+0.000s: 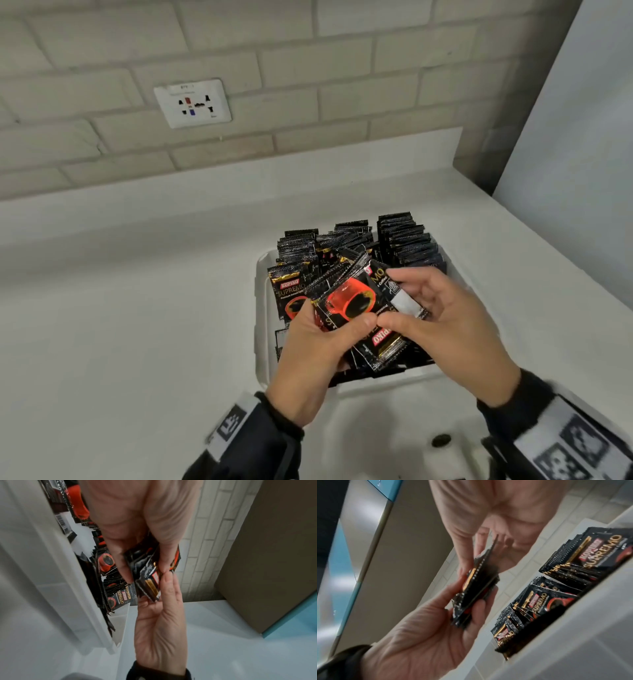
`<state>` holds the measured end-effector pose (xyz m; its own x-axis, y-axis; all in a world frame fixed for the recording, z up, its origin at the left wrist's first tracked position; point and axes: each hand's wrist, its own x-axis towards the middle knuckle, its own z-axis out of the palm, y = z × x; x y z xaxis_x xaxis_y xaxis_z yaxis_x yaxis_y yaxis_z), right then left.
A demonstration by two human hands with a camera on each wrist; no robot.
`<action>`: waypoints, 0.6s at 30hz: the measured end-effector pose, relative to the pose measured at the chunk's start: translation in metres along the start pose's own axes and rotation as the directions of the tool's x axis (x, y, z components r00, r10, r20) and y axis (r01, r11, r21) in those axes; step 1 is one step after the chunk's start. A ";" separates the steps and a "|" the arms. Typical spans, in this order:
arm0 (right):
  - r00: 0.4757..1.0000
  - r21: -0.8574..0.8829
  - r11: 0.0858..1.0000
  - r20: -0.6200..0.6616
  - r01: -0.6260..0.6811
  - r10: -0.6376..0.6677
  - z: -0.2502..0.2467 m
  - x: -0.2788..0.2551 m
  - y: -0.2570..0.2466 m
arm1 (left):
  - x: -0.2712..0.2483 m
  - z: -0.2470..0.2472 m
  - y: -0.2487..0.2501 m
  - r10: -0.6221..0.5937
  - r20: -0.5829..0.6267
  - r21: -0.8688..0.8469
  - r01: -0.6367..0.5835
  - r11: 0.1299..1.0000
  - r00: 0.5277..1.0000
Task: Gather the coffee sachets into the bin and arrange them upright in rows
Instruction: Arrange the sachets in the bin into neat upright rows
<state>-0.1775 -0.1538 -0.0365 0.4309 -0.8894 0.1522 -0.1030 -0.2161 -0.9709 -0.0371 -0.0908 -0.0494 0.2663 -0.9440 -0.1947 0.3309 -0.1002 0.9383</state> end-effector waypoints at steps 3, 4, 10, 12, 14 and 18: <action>1.000 0.076 0.997 0.008 -0.017 0.016 -0.001 -0.003 0.009 | -0.006 0.000 -0.003 -0.018 0.050 -0.050 0.020 0.999 0.999; 0.999 0.090 0.995 0.010 -0.033 0.032 -0.001 -0.004 0.011 | -0.007 -0.001 -0.005 -0.029 0.055 -0.074 0.033 0.997 0.998; 0.980 0.250 0.948 0.037 -0.196 0.193 0.001 -0.007 0.017 | -0.008 -0.008 -0.011 -0.093 0.044 -0.170 0.099 0.981 0.995; 0.975 0.375 0.904 -0.002 -0.205 0.222 -0.004 -0.006 0.017 | -0.007 -0.010 -0.011 -0.096 0.031 -0.197 0.100 0.975 0.995; 0.971 0.502 0.844 -0.039 -0.186 0.237 -0.010 -0.005 0.016 | -0.006 -0.011 -0.010 -0.096 0.018 -0.218 0.097 0.971 0.995; 0.963 0.633 0.758 -0.073 -0.156 0.259 -0.022 -0.003 0.015 | -0.003 -0.012 -0.011 -0.080 -0.024 -0.220 0.073 0.973 0.997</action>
<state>-0.2005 -0.1633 -0.0472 0.3232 -0.9419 -0.0917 0.4222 0.2302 -0.8768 -0.0303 -0.0832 -0.0622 0.2608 -0.9251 -0.2758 0.5402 -0.0969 0.8360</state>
